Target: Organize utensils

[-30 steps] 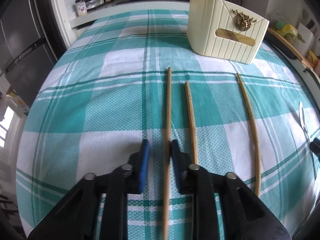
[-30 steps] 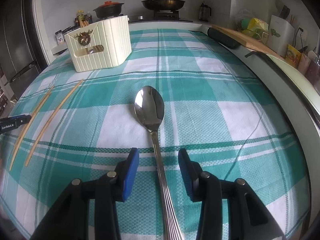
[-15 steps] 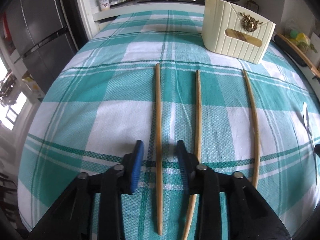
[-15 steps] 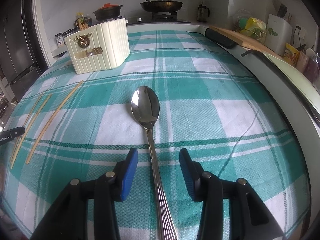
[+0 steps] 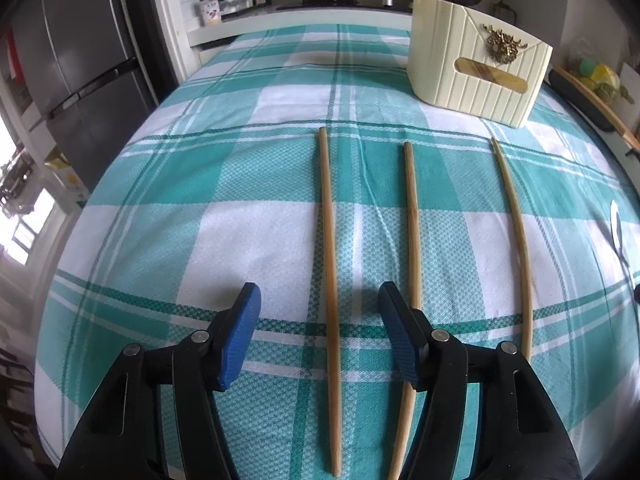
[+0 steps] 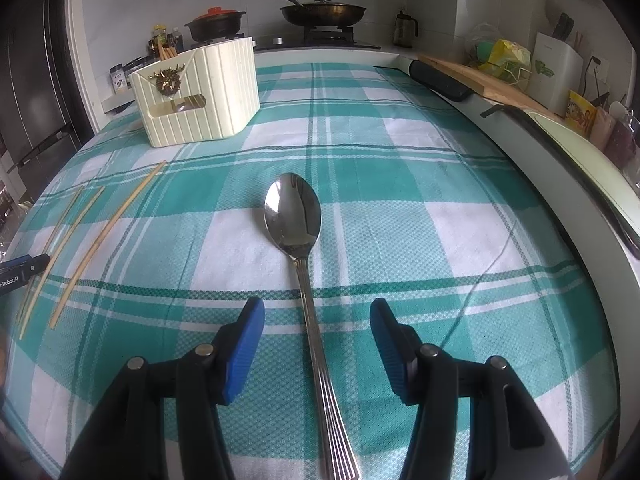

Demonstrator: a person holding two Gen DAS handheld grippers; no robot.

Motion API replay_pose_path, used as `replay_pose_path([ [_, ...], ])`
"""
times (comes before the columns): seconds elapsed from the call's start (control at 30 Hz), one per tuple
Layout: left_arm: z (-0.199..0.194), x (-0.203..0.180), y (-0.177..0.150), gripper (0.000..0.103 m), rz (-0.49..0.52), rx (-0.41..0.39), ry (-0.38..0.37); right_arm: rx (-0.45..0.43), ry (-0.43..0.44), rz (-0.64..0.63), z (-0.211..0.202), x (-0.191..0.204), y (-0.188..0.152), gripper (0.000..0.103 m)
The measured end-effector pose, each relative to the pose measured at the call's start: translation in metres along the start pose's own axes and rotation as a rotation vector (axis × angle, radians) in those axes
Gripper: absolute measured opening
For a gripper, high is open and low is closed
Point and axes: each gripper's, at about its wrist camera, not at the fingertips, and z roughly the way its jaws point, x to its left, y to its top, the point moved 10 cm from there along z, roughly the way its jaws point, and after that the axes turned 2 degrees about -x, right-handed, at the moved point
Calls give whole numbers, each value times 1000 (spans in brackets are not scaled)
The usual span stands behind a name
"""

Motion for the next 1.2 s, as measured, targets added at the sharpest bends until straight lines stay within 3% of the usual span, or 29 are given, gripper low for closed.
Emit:
replay_pose_path([
  [0.1,1,5,-1,74,-15,-12,-10,-26,-14,5,-5,-16,7,56],
  [0.2,2,7,-2,80,-19,-31,-6,-45,-76,73,-6,-62,15,56],
  [0.3,2,7,-2,82,-23,-34,-10,7,-146,73,22,-108,21,58],
  [0.37,3,9,-1,84,-32,-34,-13,38,-122,74,45,-120,27,59],
  [0.47,5,12,-2,88,-47,-29,-12,29,-110,80,70,-127,53,75],
  [0.53,6,12,-2,91,-45,-25,6,56,-122,120,89,-135,64,98],
  [0.57,6,13,-2,93,-47,-22,14,81,-115,140,97,-138,65,103],
  [1.2,9,18,-3,100,-73,-10,26,72,-108,148,100,-133,66,103],
])
